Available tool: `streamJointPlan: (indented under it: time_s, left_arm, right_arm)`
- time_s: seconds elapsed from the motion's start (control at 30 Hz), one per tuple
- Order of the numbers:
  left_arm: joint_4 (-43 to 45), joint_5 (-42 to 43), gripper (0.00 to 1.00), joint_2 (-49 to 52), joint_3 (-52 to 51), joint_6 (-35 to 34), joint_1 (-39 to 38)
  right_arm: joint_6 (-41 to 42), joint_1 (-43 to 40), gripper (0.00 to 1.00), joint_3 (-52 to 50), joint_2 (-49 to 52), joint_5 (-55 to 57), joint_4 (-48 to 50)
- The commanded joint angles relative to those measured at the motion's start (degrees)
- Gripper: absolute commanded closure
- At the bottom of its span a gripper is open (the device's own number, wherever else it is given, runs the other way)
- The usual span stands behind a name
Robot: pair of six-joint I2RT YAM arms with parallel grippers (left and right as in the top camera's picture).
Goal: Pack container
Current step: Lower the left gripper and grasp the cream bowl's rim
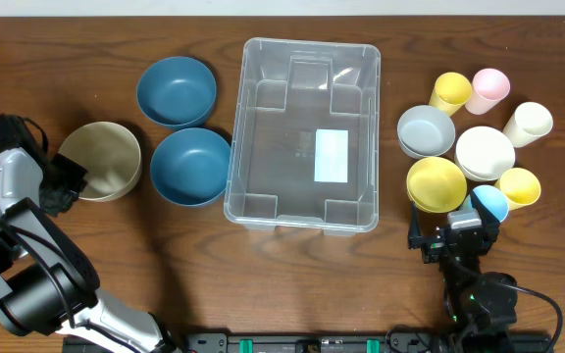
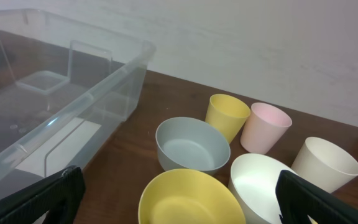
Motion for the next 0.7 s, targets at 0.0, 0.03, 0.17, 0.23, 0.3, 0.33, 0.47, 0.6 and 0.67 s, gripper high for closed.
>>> streamJointPlan:
  time_s: [0.0,0.03,0.17,0.23,0.3,0.33,0.47,0.6,0.67]
  left_arm:
    - [-0.3,-1.8,0.81,0.7,0.3,0.5,0.0]
    - [-0.4,-1.8,0.81,0.7,0.3,0.5,0.0]
    - [-0.4,-1.8,0.94,0.7,0.3,0.5,0.0]
    - [-0.4,-1.8,0.94,0.7,0.3,0.5,0.0]
    - [-0.6,-1.8,0.95,0.7,0.3,0.5,0.0]
    - [-0.6,-1.8,0.94,0.6,0.3,0.8,0.1]
    - [-1.0,-2.0,0.94,0.0,0.3,4.4,0.5]
    - [-1.7,-4.3,0.94,-2.7,0.3,4.5,1.4]
    - [-1.9,-4.3,0.94,-4.9,0.3,4.6,1.5]
  right_arm:
    - [-0.6,0.2,0.01,-0.2,-0.1,0.6,-0.1]
    - [-0.6,0.2,0.01,-0.2,-0.1,0.6,-0.1]
    - [-0.6,0.2,0.01,-0.2,-0.1,0.6,-0.1]
    - [-0.6,0.2,0.01,-0.2,-0.1,0.6,-0.1]
    - [-0.6,0.2,0.01,-0.2,-0.1,0.6,-0.1]
    - [-0.6,0.2,0.01,-0.2,-0.1,0.6,-0.1]
    - [-0.6,0.2,0.01,-0.2,-0.1,0.6,-0.1]
    - [-0.6,0.2,0.01,-0.2,-0.1,0.6,-0.1]
    - [-0.6,0.2,0.01,-0.2,-0.1,0.6,-0.1]
